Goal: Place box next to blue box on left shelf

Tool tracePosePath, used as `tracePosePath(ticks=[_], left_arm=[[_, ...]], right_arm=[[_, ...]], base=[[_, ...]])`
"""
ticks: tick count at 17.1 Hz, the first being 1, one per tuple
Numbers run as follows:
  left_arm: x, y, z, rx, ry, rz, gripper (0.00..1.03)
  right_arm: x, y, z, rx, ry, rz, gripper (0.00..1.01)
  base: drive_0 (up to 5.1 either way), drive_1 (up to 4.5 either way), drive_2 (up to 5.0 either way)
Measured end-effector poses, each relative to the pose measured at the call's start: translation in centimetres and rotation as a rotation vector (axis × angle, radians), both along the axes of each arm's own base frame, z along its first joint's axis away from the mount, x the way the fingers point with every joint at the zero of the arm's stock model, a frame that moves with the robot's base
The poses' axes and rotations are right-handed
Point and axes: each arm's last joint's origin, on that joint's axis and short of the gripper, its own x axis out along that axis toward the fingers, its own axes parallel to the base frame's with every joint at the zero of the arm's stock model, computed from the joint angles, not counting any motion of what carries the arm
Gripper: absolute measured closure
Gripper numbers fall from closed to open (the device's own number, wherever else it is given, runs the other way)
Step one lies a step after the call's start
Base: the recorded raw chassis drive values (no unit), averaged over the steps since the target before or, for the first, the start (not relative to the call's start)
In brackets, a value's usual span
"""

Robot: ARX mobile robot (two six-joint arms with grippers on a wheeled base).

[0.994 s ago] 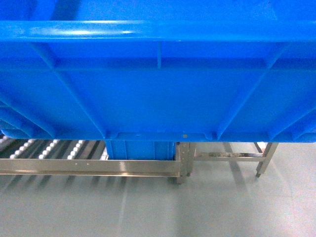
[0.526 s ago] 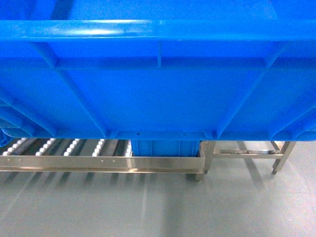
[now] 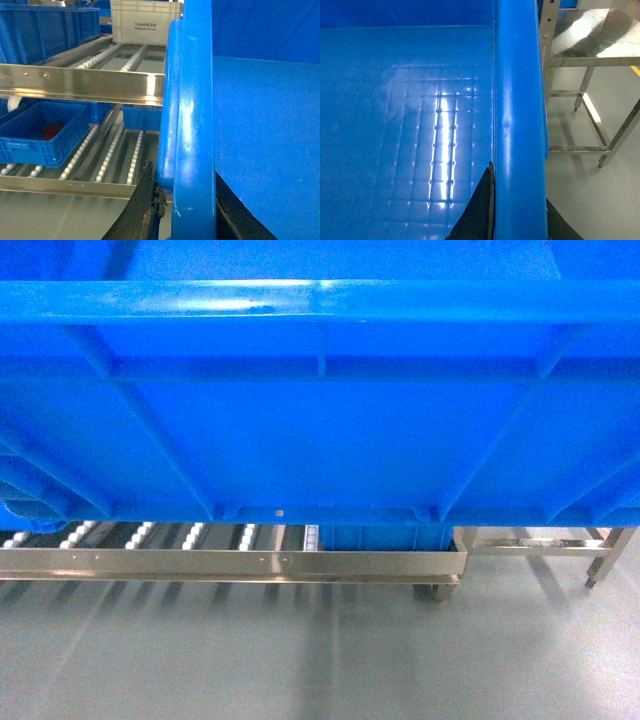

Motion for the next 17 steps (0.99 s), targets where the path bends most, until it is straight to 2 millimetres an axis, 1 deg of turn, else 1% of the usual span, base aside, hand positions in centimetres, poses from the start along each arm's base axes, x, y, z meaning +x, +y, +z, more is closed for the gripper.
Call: tracePosePath(ticks=[17], left_arm=[[0.00,0.00,0.01,0.000,-0.002,0.001,0.87]], right_arm=[[0.01,0.00,0.00,0.000,-0.001,0.000,0.93]], base=[[-4.8,1.60,3.4]])
